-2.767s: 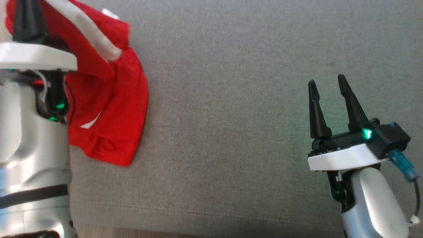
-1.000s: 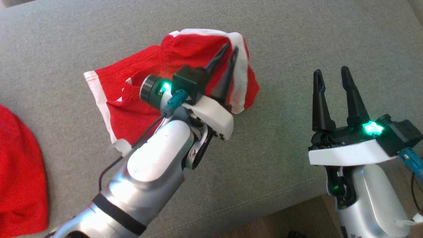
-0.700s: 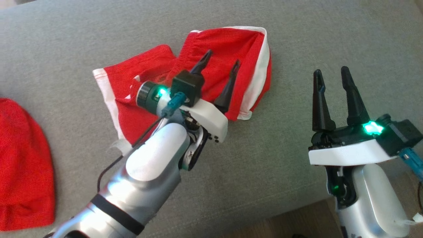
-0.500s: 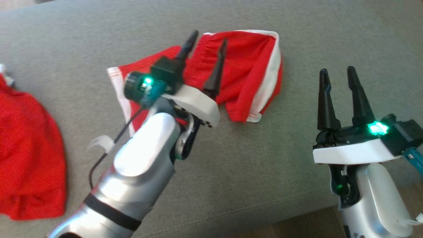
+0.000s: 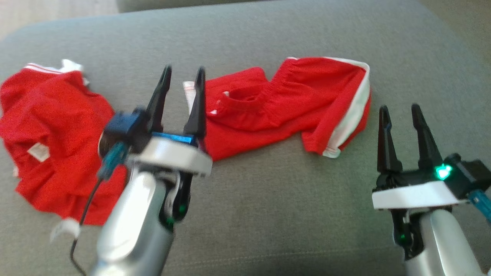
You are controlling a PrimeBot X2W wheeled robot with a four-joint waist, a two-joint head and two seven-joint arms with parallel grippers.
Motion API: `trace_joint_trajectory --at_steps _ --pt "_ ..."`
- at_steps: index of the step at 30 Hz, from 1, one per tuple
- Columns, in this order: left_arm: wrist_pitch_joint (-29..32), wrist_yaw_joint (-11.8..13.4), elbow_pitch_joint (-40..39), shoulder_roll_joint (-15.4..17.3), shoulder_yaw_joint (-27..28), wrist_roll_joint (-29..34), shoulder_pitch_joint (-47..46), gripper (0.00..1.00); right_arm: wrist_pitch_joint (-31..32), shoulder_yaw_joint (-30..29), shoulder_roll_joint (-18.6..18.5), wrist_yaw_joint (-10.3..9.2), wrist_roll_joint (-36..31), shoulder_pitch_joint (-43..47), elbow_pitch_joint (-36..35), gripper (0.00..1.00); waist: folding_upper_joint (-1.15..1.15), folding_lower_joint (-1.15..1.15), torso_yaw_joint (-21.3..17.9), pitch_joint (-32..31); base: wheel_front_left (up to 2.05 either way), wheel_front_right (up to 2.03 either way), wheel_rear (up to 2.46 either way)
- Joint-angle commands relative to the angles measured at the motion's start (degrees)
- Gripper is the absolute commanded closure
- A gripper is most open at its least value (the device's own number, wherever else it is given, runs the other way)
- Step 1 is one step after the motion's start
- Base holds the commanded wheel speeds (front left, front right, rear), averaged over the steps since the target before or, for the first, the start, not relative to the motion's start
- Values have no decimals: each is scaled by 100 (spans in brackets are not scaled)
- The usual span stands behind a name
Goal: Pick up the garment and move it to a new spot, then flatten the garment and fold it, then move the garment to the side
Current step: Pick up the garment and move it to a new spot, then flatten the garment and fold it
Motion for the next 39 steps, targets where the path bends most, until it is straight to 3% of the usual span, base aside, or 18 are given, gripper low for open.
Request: trace_joint_trajectory --at_steps 1,9,21,30,39 --pt "-30 -41 -326 67 270 34 86 0 -62 92 -23 22 -60 -3 -153 0 0 0 170 -158 0 0 0" --pt "-30 -131 -931 66 640 -127 1225 0 -62 24 -23 22 -100 226 -139 0 0 0 289 -290 0 0 0" --pt "-30 -147 -979 66 642 -141 1270 0 -62 163 -23 22 -48 157 -95 0 0 0 -22 -265 0 0 0" --pt "-30 -325 -354 66 508 -63 824 0 -62 354 -23 22 49 40 -178 0 0 0 -497 143 0 0 0" --pt "327 -521 804 66 128 -45 -524 0 -62 653 -23 22 238 -116 -320 0 0 0 -1084 663 0 0 0"
